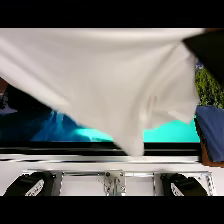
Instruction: Fold the shirts.
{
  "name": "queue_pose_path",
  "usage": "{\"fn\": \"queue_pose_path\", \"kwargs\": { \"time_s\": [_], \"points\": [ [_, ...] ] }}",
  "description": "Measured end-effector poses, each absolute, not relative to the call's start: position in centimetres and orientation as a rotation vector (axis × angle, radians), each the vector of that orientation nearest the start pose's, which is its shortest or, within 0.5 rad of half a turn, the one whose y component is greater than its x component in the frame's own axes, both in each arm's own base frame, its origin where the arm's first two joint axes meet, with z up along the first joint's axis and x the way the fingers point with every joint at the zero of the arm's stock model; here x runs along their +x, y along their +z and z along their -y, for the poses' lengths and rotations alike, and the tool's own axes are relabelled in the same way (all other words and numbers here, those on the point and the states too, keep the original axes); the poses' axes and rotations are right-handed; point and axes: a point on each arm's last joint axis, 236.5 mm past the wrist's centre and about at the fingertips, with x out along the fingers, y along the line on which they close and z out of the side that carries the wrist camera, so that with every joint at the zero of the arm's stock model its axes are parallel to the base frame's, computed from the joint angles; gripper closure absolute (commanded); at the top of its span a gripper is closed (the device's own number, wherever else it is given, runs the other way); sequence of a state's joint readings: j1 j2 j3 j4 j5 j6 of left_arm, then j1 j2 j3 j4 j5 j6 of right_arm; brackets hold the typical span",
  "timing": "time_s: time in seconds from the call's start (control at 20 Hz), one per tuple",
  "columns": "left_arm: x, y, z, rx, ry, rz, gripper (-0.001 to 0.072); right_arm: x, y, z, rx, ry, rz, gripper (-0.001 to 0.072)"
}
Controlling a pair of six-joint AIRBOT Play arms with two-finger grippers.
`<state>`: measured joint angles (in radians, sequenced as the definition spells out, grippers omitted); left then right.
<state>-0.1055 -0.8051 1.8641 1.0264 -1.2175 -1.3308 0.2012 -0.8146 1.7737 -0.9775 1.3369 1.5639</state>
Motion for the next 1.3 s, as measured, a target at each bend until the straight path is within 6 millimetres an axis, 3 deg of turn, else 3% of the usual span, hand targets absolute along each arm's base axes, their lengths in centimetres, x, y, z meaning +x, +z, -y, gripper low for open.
{"fn": "queue_pose_path", "kwargs": {
  "time_s": [0.25, 0.5, 0.65, 0.75, 0.95, 1.05, 1.2, 1.25, 1.3],
  "points": [
    [25.1, 41.5, 13.5, 0.042, -0.590, -0.320, 0.0666, 21.3, 32.4, -16.2, 0.184, 0.637, -0.861, 0.0642],
    [28.6, 30.4, 12.9, 0.025, -0.560, -0.633, 0.0666, 21.4, 18.9, -15.5, 0.143, 0.497, -1.280, 0.0642],
    [31.8, 24.5, 12.9, -0.019, -0.530, -0.759, 0.0666, 24.8, 12.0, -15.6, 0.149, 0.396, -1.343, 0.0642],
    [34.9, 21.6, 13.0, -0.068, -0.501, -0.795, 0.0665, 28.6, 8.2, -15.7, 0.147, 0.331, -1.318, 0.0641],
    [41.6, 16.1, 14.1, -0.206, -0.464, -0.830, 0.0665, 35.6, 1.8, -16.4, 0.147, 0.261, -1.239, 0.0641],
    [44.6, 12.3, 15.1, -0.294, -0.452, -0.870, 0.0665, 37.9, -0.8, -17.0, 0.162, 0.243, -1.217, 0.0641],
    [46.8, 5.4, 16.9, -0.417, -0.444, -0.998, 0.0664, 40.0, -3.8, -17.7, 0.201, 0.224, -1.200, 0.0628],
    [47.1, 3.4, 17.6, -0.468, -0.437, -1.041, 0.0605, 40.3, -4.5, -17.9, 0.211, 0.221, -1.200, 0.0485],
    [47.2, 1.8, 18.0, -0.512, -0.430, -1.077, 0.0330, 40.7, -4.9, -18.1, 0.226, 0.218, -1.194, 0.0108]
  ]
}}
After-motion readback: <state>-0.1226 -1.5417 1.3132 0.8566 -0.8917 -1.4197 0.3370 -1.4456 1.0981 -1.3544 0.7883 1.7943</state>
